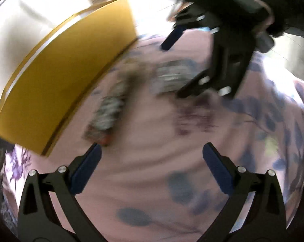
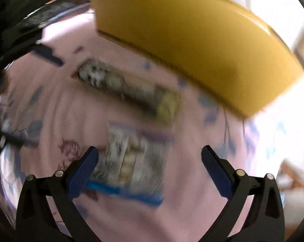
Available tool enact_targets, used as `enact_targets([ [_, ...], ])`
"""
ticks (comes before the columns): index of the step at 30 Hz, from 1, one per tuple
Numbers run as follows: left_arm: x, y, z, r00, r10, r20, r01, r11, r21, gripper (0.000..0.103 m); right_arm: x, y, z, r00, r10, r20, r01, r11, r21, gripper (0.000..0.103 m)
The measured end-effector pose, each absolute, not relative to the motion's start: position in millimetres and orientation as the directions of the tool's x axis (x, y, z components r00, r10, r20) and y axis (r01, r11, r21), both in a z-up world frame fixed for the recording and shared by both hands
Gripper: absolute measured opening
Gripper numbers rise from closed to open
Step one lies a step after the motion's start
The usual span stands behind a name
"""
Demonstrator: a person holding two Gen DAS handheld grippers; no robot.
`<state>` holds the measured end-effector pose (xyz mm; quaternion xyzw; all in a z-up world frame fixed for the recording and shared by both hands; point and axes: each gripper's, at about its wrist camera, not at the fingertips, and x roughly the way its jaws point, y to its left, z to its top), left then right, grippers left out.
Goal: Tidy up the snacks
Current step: 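Grasp the blue-edged biscuit bag with the right tool while the left tool reaches for the dark stick bar, then grasp the dark stick bar with the left tool while the right tool carries the biscuit bag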
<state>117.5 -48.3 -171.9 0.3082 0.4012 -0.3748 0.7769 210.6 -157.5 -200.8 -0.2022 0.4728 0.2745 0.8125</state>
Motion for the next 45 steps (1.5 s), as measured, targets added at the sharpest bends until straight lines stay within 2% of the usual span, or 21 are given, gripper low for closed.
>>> enact_targets([
  [3,96,-55,-179,0.359,-0.323,-0.876,0.831,0.537,0.143,0.101,200,-160,-198,0.459,0.201,-0.866,-0.528,0.845,-0.084,0.102],
  [5,87,-50,-180,0.341,-0.319,-0.885,0.802,0.590,0.096,0.101,198,-174,-200,0.432,0.209,-0.877,-0.426,0.905,0.006,0.102],
  [6,84,-44,-177,0.339,-0.325,-0.883,0.784,0.617,0.074,0.101,197,-179,-198,0.460,0.214,-0.862,-0.394,0.919,0.018,0.095],
  [7,84,-39,-174,0.322,-0.337,-0.885,0.762,0.647,0.031,0.101,194,-182,-194,0.491,0.203,-0.847,-0.349,0.937,0.022,0.080],
  [8,84,-35,-173,0.311,-0.341,-0.887,0.745,0.667,0.005,0.101,192,-193,-191,0.509,0.190,-0.839,-0.300,0.953,0.034,0.071],
  [9,85,-31,-172,0.302,-0.341,-0.890,0.726,0.688,-0.017,0.101,192,-198,-189,0.507,0.192,-0.841,-0.270,0.961,0.057,0.069],
  [12,88,-13,-159,0.296,-0.352,-0.888,0.675,0.735,-0.067,0.101,193,-206,-179,0.481,0.187,-0.856,-0.213,0.973,0.093,0.068],
  [15,83,4,-139,0.326,-0.376,-0.867,0.652,0.754,-0.081,0.101,191,-227,-160,0.511,0.209,-0.834,-0.177,0.975,0.136,0.068],
  [17,86,9,-126,0.360,-0.394,-0.845,0.652,0.754,-0.074,0.101,174,-235,-135,0.562,0.226,-0.795,-0.143,0.974,0.176,0.068],
  [20,86,20,-107,0.413,-0.402,-0.817,0.654,0.755,-0.041,0.101,168,-233,-83,0.675,0.189,-0.713,-0.111,0.982,0.155,0.068],
  [24,120,0,-113,0.453,-0.400,-0.797,0.660,0.751,-0.001,0.101,181,-238,-24,0.785,0.169,-0.597,-0.119,0.985,0.122,0.068],
  [30,141,-14,-113,0.495,-0.405,-0.769,0.703,0.707,0.080,0.101,210,-229,9,0.831,0.163,-0.531,-0.150,0.986,0.068,0.068],
  [33,160,-24,-118,0.507,-0.384,-0.772,0.698,0.708,0.107,0.101,219,-212,-12,0.811,0.213,-0.544,-0.187,0.977,0.105,0.068],
  [37,167,-28,-103,0.549,-0.435,-0.714,0.718,0.683,0.136,0.101,201,-193,-39,0.737,0.305,-0.602,-0.254,0.952,0.171,0.068],
  [39,170,-27,-97,0.609,-0.408,-0.680,0.687,0.699,0.197,0.101,193,-187,-50,0.694,0.312,-0.649,-0.283,0.947,0.153,0.068],
  [41,176,-32,-108,0.645,-0.318,-0.695,0.636,0.728,0.257,0.101,188,-186,-65,0.671,0.264,-0.693,-0.263,0.958,0.110,0.068],
  [42,176,-34,-117,0.629,-0.301,-0.717,0.634,0.732,0.248,0.101,186,-187,-77,0.647,0.250,-0.721,-0.245,0.963,0.114,0.068],
  [45,162,-37,-141,0.520,-0.349,-0.780,0.689,0.710,0.142,0.101,174,-197,-119,0.549,0.240,-0.801,-0.179,0.969,0.167,0.068],
])
